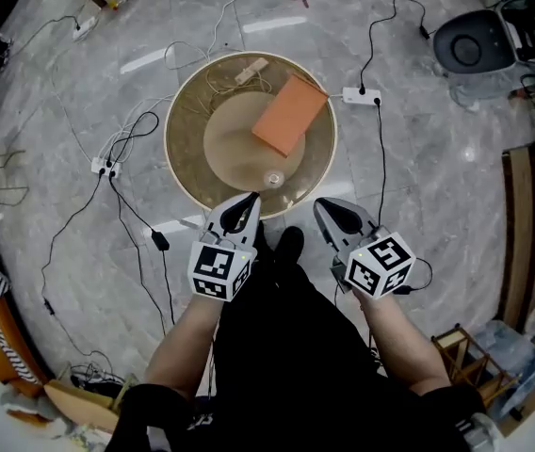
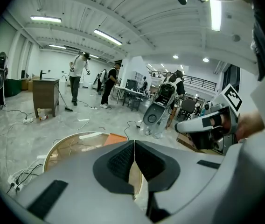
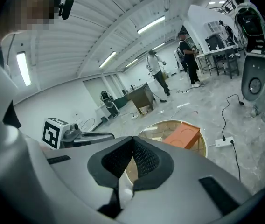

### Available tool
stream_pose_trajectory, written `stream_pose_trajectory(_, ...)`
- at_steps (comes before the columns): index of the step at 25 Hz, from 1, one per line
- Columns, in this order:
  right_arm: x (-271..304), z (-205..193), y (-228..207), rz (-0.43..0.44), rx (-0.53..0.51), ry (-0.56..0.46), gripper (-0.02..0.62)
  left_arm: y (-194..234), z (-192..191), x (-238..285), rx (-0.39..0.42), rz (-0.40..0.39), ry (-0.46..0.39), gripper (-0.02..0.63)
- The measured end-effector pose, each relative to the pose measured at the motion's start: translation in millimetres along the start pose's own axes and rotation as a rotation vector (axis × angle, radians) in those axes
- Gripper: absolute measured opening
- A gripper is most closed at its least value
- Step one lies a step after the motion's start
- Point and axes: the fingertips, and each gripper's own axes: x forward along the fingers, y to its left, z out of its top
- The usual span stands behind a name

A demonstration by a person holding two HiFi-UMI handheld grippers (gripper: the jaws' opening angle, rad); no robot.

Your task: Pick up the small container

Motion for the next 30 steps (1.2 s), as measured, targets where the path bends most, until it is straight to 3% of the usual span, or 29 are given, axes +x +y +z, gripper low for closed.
stream_pose_trajectory(14, 96.8, -107.6, -55.7, 0.025, 0.067, 0.148, 0.014, 60.0, -127.9, 117.2, -0.056, -0.030, 0.041, 0.026)
stream_pose_trajectory(21, 121.1, -149.3, -86.8, -0.001, 0.110, 0.161, 0.014, 69.2, -185.1, 158.7, -0.032, -0.068, 0.100, 0.148)
stream_pose_trajectory(30, 135.7, -220.7, -104.1, -0.003, 0.183, 0.220, 0.015, 80.7, -230.9, 193.4, 0.033, -0.071, 0.070, 0.313)
